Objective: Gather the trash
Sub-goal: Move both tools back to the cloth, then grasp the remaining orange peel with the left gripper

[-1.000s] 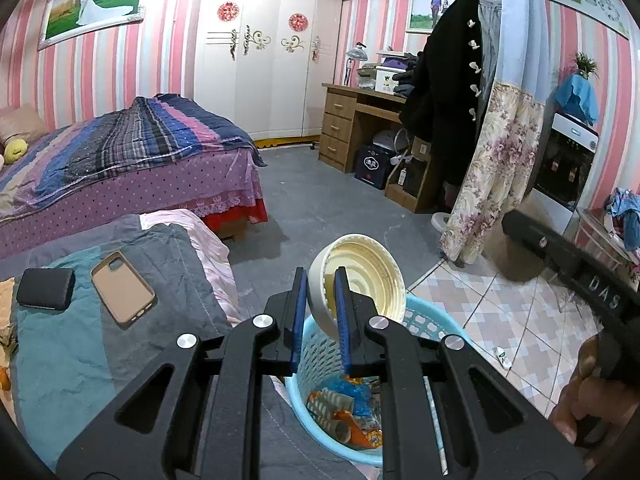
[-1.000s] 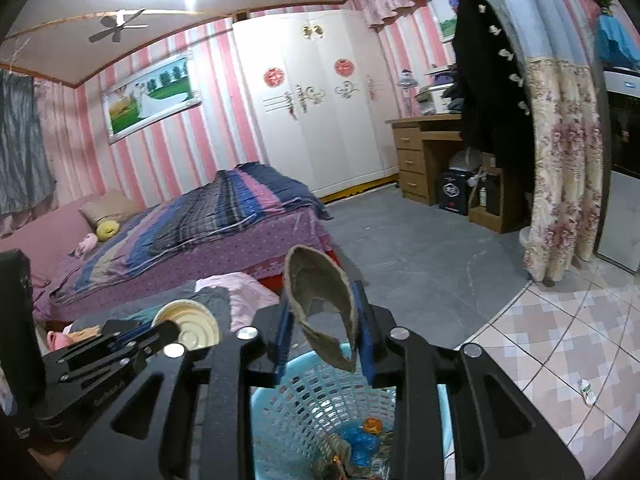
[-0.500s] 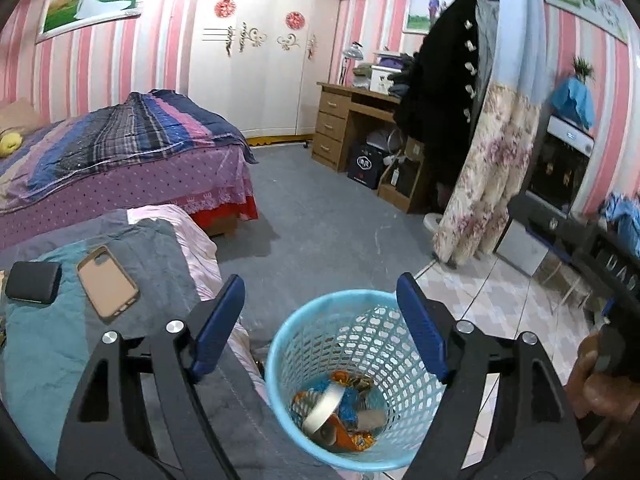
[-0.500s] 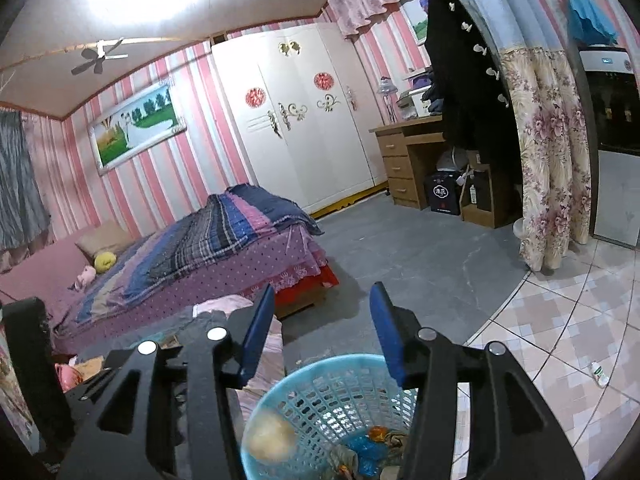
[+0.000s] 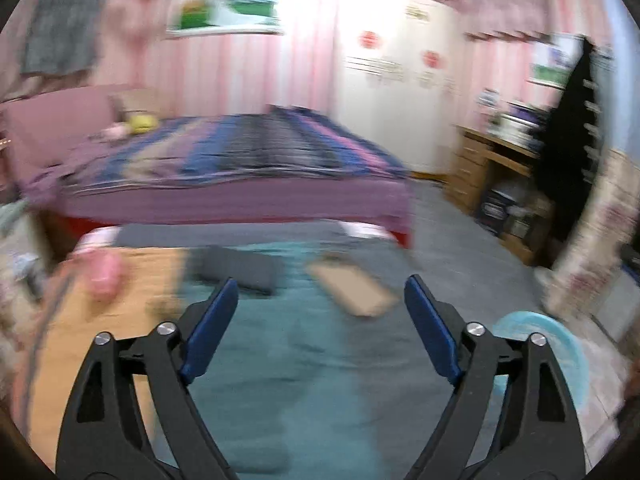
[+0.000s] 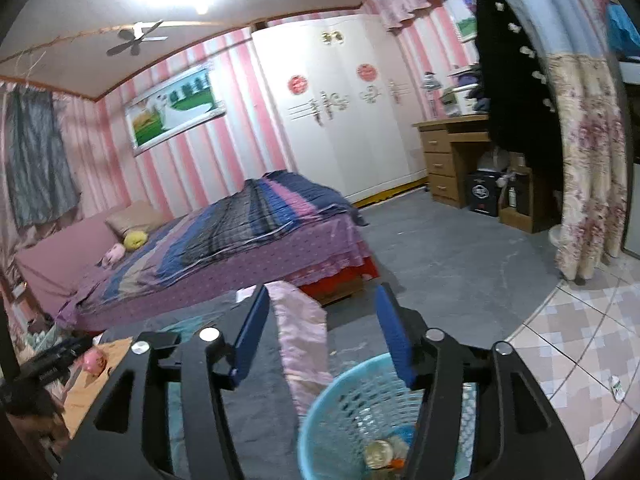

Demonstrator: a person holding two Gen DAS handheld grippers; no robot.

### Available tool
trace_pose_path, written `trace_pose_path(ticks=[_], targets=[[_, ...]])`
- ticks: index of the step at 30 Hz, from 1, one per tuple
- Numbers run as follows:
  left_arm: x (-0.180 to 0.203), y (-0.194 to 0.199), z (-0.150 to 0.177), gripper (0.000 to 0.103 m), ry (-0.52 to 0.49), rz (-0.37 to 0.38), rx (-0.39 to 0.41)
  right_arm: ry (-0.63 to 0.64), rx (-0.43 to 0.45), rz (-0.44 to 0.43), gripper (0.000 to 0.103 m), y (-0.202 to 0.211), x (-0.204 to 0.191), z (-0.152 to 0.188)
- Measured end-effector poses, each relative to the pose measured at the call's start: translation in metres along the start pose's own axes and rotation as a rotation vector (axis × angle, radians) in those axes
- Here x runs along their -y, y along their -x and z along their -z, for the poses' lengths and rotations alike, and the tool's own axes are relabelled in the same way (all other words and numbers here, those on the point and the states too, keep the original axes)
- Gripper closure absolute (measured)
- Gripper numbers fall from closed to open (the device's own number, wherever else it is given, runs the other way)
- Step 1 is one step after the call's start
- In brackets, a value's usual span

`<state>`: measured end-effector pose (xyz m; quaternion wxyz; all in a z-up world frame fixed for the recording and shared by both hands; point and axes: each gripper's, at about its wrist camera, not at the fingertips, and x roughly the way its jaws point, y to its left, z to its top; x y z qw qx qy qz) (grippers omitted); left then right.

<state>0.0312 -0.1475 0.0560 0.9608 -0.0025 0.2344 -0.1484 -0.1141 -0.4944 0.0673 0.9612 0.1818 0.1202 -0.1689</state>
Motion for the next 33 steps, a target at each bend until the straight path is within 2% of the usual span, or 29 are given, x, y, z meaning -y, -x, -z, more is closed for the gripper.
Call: trace_pose_path(ticks=[1,4,9,15,20,23,27,32,33], targets=[[-0.026,-0.001,0.004,0.017,0.028,-0.065,0.007,0.014,-0.004,0.001,0.04,-0.002,-0.01,0.002],[-0.074,-0.012,0.016,0.017,0.071,-0.135,-0.02,0.049,-0.015,0.006,0.031,-0.006,-0.036,0.008],[-0.116,-0.033,0.03,0.017,0.099,-0.179,-0.085,0.11,-0.043,-0.017,0.025,-0.018,-0.086,0.021],[-0.139,-0.047,0.042,0.017,0.104,-0.221,-0.125,0.204,-0.098,-0.066,0.022,-0.037,-0.135,0.044],[-0.164,-0.064,0.059,0.017,0.145,-0.245,-0.2,0.167,-0.18,-0.147,0.021,-0.056,-0.159,0.062],[-0.174,-0.078,0.071,0.017,0.151,-0.242,-0.249,0.17,-0.223,-0.177,0.021,-0.07,-0.175,0.075],[-0.174,-0.093,0.082,0.017,0.101,-0.246,-0.291,0.198,-0.275,-0.207,0.021,-0.083,-0.204,0.093],[-0.178,-0.114,0.09,0.018,0.123,-0.215,-0.337,0.252,-0.327,-0.262,0.021,-0.098,-0.244,0.114],[-0.178,-0.117,0.091,0.021,0.123,-0.217,-0.344,0.261,-0.336,-0.273,0.021,-0.102,-0.252,0.118]])
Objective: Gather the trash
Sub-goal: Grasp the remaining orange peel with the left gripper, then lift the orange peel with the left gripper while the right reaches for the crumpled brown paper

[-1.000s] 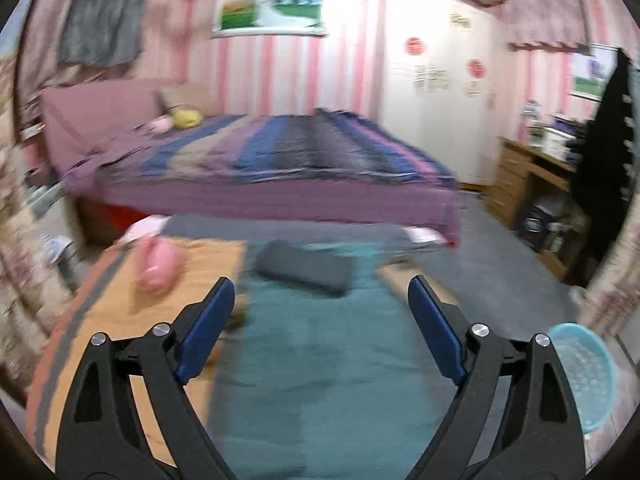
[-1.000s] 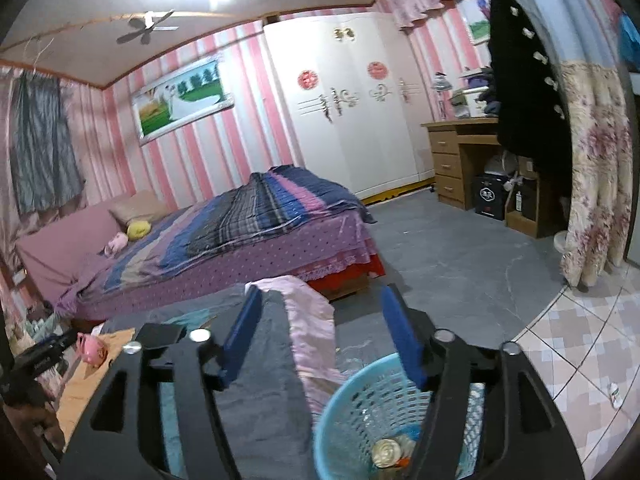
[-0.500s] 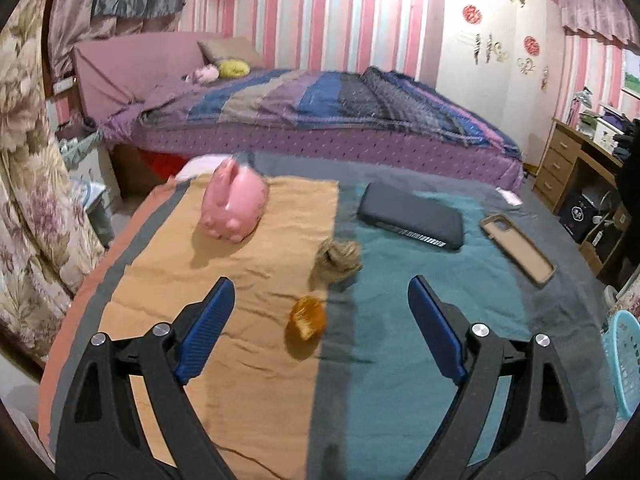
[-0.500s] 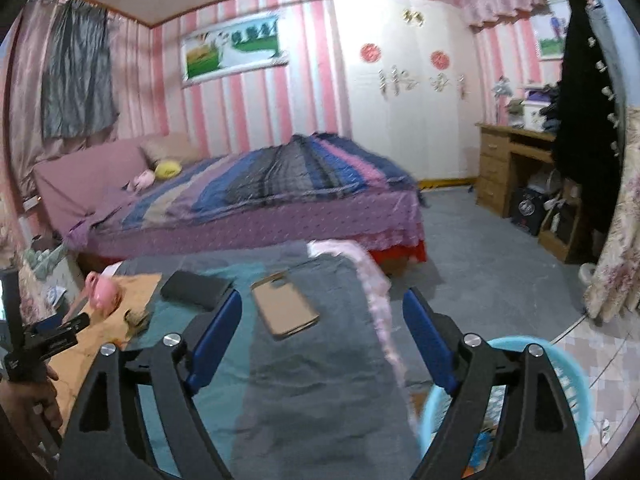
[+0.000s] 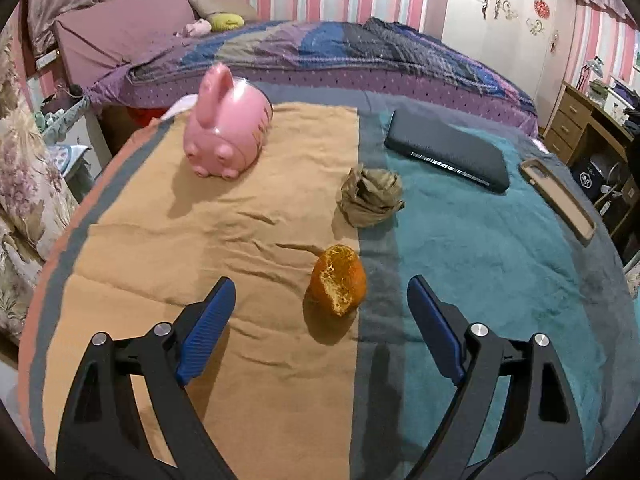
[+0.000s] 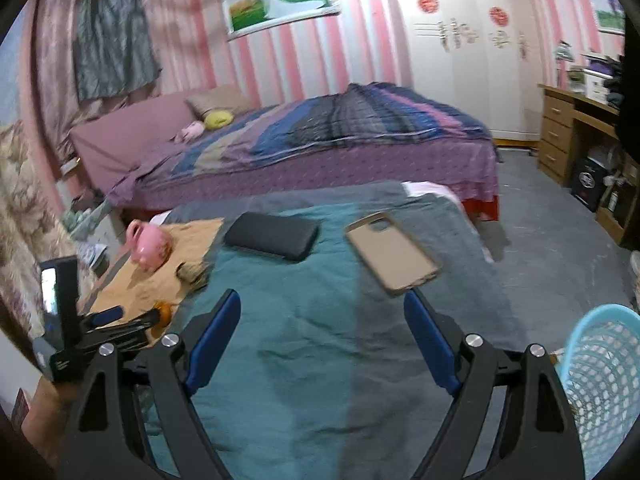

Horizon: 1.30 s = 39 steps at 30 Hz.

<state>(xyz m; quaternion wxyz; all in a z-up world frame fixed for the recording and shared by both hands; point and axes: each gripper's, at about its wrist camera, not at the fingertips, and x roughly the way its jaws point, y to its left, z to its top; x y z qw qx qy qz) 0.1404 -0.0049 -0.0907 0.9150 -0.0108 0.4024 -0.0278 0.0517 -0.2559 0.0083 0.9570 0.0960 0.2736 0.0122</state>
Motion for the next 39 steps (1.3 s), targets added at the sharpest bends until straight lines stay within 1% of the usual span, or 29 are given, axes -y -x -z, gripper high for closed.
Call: trace_pose_path(ticks=[2,3,5,6,7,8,9,10,15,18,19,21,23,24,26,27,28,30,32,36,39], targets=[[0.002,-0.008,-0.001,0.027,-0.008,-0.004,-0.014,0.017,-0.016,-0.012,0.021,-0.01,-0.011,0.002],[0.002,-0.01,-0.001,0.032,-0.011,-0.008,-0.02,0.022,-0.021,-0.014,0.021,-0.013,-0.015,0.002],[0.002,-0.019,0.0,0.045,-0.018,-0.007,-0.043,0.041,-0.039,-0.026,0.021,-0.023,-0.027,0.004],[0.001,-0.023,0.0,0.058,-0.024,-0.003,-0.057,0.05,-0.046,-0.03,0.021,-0.027,-0.032,0.004],[0.0,-0.026,0.001,0.065,-0.026,0.003,-0.064,0.064,-0.058,-0.032,0.021,-0.032,-0.039,0.006],[-0.001,-0.025,0.001,0.071,-0.028,0.006,-0.058,0.072,-0.065,-0.035,0.021,-0.035,-0.042,0.006],[-0.002,-0.024,0.0,0.077,-0.025,0.025,-0.056,0.081,-0.071,-0.038,0.021,-0.038,-0.047,0.006],[-0.004,-0.021,-0.001,0.079,-0.017,0.032,-0.051,0.095,-0.081,-0.039,0.021,-0.043,-0.054,0.006],[-0.033,0.005,-0.02,0.079,0.038,0.006,0.032,0.117,-0.111,-0.066,0.021,-0.061,-0.075,0.003],[-0.064,0.02,-0.031,0.079,0.093,-0.041,0.077,0.11,-0.109,-0.097,0.021,-0.066,-0.094,-0.007],[-0.073,0.024,-0.033,0.079,0.116,-0.048,0.086,0.115,-0.111,-0.104,0.018,-0.071,-0.101,-0.008],[-0.099,0.035,-0.037,0.079,0.186,-0.066,0.111,0.136,-0.13,-0.112,0.018,-0.088,-0.117,-0.01],[-0.116,0.041,-0.04,0.079,0.228,-0.081,0.125,0.146,-0.145,-0.121,0.018,-0.104,-0.129,-0.013],[-0.125,0.045,-0.04,0.079,0.25,-0.091,0.133,0.15,-0.158,-0.131,0.018,-0.119,-0.138,-0.015],[-0.135,0.05,-0.04,0.079,0.273,-0.099,0.139,0.154,-0.172,-0.132,0.018,-0.135,-0.148,-0.017],[-0.138,0.051,-0.04,0.079,0.279,-0.101,0.141,0.175,-0.179,-0.125,0.018,-0.149,-0.157,-0.017],[-0.141,0.052,-0.039,0.079,0.284,-0.101,0.143,0.188,-0.183,-0.123,0.018,-0.153,-0.162,-0.016],[-0.145,0.053,-0.037,0.079,0.283,-0.103,0.143,0.247,-0.217,-0.08,0.018,-0.175,-0.179,-0.015],[-0.148,0.052,-0.036,0.079,0.282,-0.092,0.14,0.265,-0.239,-0.071,0.018,-0.189,-0.187,-0.014],[-0.146,0.053,-0.034,0.079,0.274,-0.073,0.142,0.286,-0.29,-0.049,0.018,-0.215,-0.195,-0.008],[-0.143,0.054,-0.036,0.079,0.273,-0.062,0.147,0.287,-0.313,-0.043,0.019,-0.226,-0.196,-0.003]])
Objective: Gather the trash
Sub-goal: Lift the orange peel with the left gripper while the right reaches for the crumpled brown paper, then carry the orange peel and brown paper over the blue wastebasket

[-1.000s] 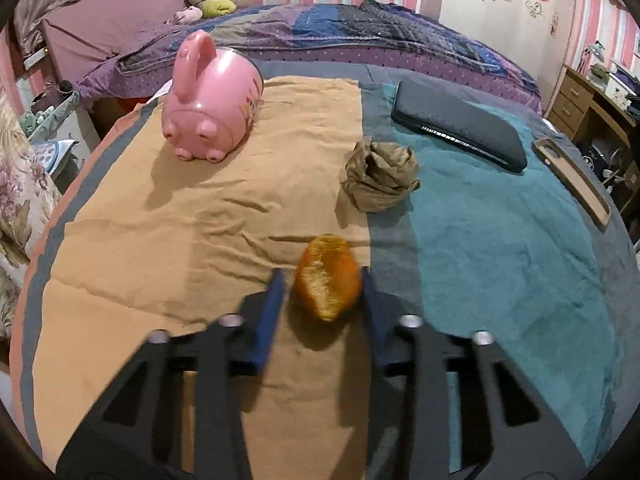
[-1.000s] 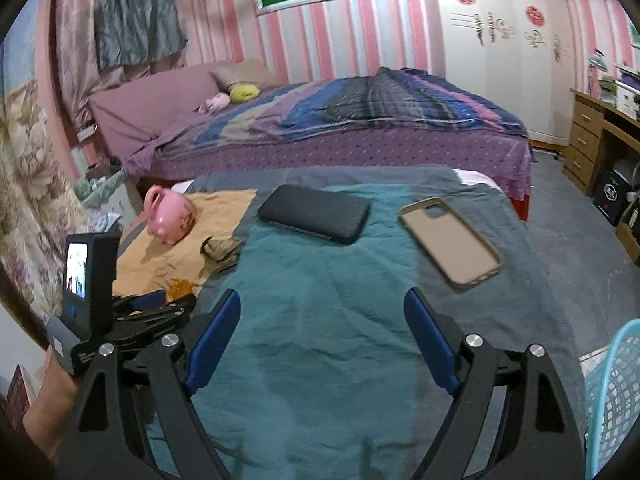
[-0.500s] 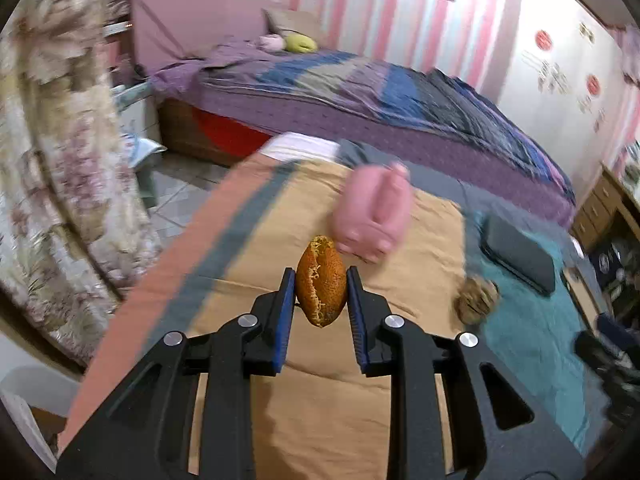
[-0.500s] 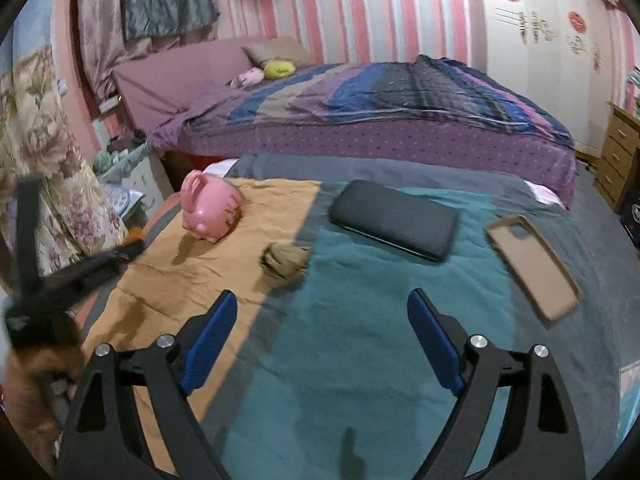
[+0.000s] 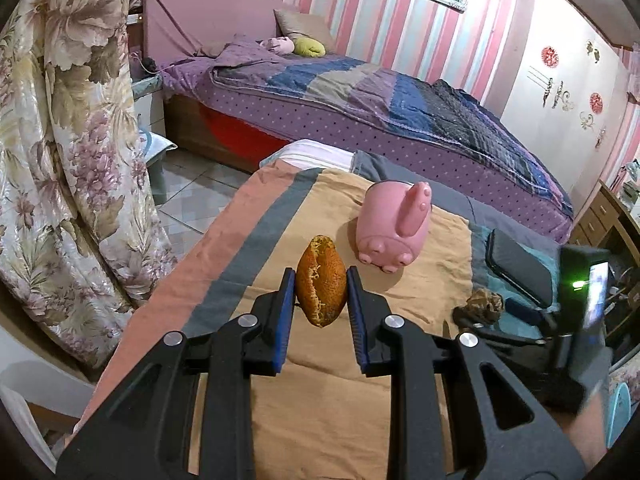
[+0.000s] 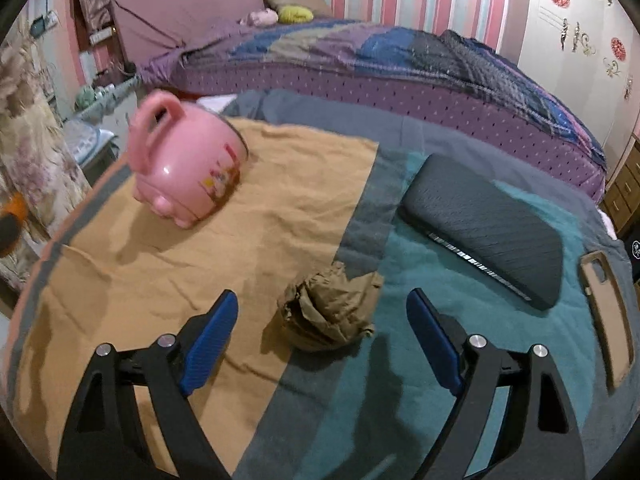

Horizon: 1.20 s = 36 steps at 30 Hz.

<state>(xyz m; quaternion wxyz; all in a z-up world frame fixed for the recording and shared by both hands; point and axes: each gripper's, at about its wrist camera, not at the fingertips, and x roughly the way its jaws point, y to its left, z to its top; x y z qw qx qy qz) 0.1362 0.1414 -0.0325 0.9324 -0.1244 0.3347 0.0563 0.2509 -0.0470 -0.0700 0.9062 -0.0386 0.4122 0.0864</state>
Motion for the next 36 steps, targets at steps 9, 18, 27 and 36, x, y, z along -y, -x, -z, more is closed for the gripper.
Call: trace_pose_path(ticks=[9,18,27,36], targets=[[0.0,0.001,0.0,0.079,0.02,0.036,-0.005,-0.004,0.005,-0.025,0.057,-0.008,-0.001,0.009],[0.026,0.01,0.004,0.079,-0.032,0.077,0.002,-0.077,0.124,-0.043,0.058,0.063,0.043,0.038],[0.109,0.038,0.034,0.079,-0.186,0.193,0.015,-0.136,0.232,0.032,0.057,0.156,0.104,0.086],[0.206,0.086,0.079,0.079,-0.338,0.374,0.031,-0.245,0.362,0.085,0.057,0.25,0.173,0.136]])
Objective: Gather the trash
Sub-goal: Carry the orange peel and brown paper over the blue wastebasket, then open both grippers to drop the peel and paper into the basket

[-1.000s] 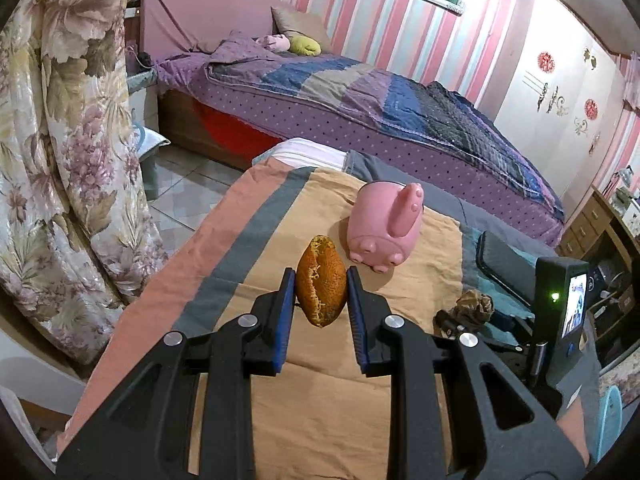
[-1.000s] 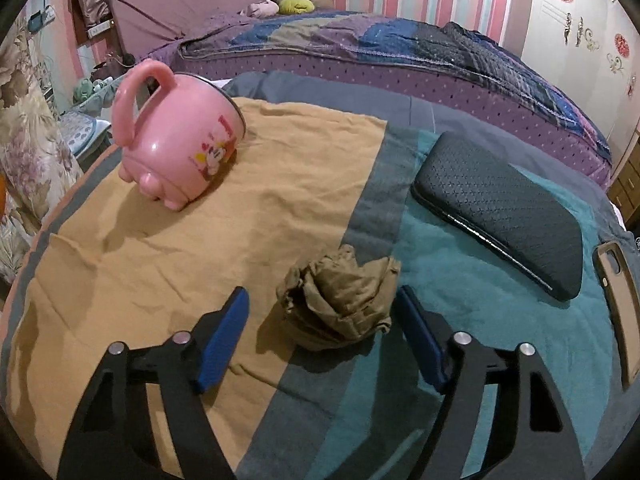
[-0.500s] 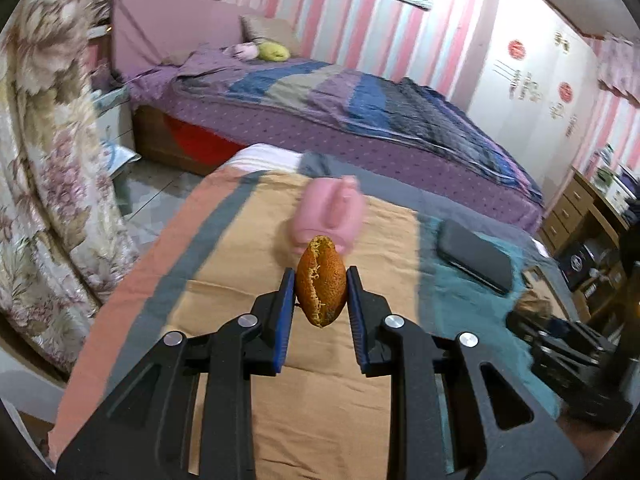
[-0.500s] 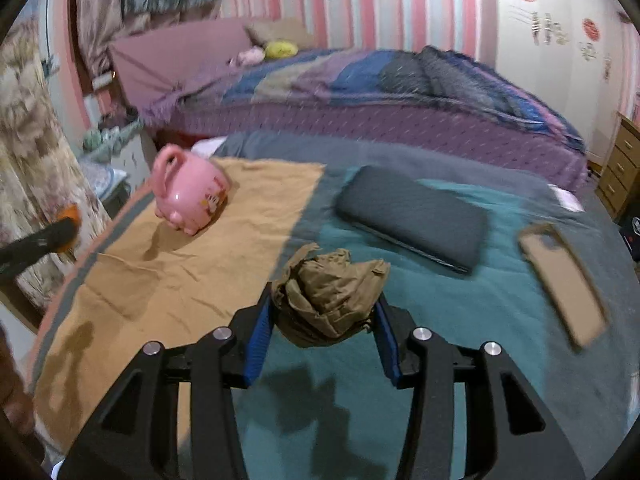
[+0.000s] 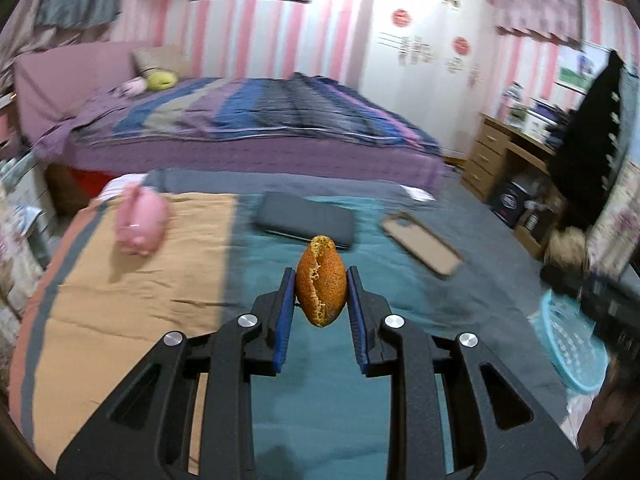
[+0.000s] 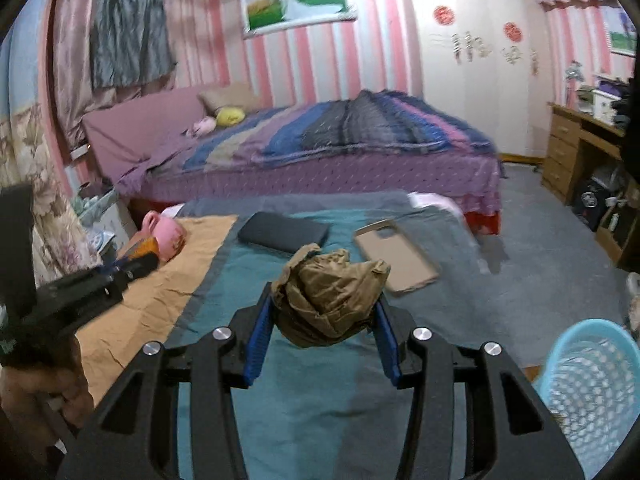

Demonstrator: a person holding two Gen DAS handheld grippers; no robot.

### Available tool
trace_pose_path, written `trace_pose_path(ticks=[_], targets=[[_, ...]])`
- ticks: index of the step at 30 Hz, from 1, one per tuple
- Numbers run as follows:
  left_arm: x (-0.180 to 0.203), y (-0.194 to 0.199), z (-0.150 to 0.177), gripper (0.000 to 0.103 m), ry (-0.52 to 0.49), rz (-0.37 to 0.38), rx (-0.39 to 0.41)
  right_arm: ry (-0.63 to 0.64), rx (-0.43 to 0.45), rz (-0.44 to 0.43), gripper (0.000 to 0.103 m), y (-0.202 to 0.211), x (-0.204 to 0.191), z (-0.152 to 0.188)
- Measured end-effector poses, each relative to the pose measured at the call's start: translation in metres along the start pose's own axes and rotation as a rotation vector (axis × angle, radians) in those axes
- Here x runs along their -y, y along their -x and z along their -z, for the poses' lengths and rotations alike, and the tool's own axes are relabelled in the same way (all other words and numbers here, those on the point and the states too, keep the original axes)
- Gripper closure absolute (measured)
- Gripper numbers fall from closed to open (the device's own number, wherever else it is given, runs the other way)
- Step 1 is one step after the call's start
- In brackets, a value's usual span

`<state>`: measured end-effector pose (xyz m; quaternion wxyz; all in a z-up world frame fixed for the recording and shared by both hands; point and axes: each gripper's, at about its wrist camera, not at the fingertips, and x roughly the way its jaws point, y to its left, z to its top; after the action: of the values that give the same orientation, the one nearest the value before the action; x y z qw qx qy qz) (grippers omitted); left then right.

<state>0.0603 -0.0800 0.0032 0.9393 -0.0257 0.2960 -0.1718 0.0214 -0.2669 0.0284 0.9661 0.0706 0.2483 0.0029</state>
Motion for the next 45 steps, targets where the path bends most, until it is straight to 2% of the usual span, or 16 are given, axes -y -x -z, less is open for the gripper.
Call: trace_pose_path(ticks=[3,5,9,15,24,30,34,38,45], targets=[[0.031,0.009,0.006,0.079,-0.018,0.051,0.005,-0.015,0.068,0.023,0.057,0.03,0.018,-0.005],[0.047,0.015,0.007,0.079,-0.034,0.073,0.017,0.01,0.106,0.073,0.057,0.051,0.029,-0.006],[0.083,0.021,0.007,0.079,-0.061,0.104,0.039,-0.005,0.14,0.131,0.057,0.073,0.054,-0.011],[0.146,0.018,-0.003,0.079,-0.097,0.167,0.046,-0.091,0.199,0.189,0.057,0.105,0.105,-0.016],[0.242,0.03,-0.023,0.079,-0.204,0.25,0.065,-0.169,0.203,0.294,0.057,0.138,0.168,-0.013],[0.271,0.03,-0.019,0.079,-0.209,0.308,0.053,-0.162,0.192,0.329,0.057,0.153,0.196,-0.011],[0.28,0.015,-0.01,0.079,-0.197,0.36,0.021,-0.152,0.172,0.348,0.057,0.156,0.215,-0.009],[0.291,-0.006,-0.004,0.079,-0.179,0.401,-0.016,-0.183,0.177,0.376,0.057,0.163,0.228,-0.008],[0.329,-0.022,0.006,0.079,-0.226,0.455,-0.055,-0.245,0.18,0.396,0.057,0.171,0.252,-0.001]])
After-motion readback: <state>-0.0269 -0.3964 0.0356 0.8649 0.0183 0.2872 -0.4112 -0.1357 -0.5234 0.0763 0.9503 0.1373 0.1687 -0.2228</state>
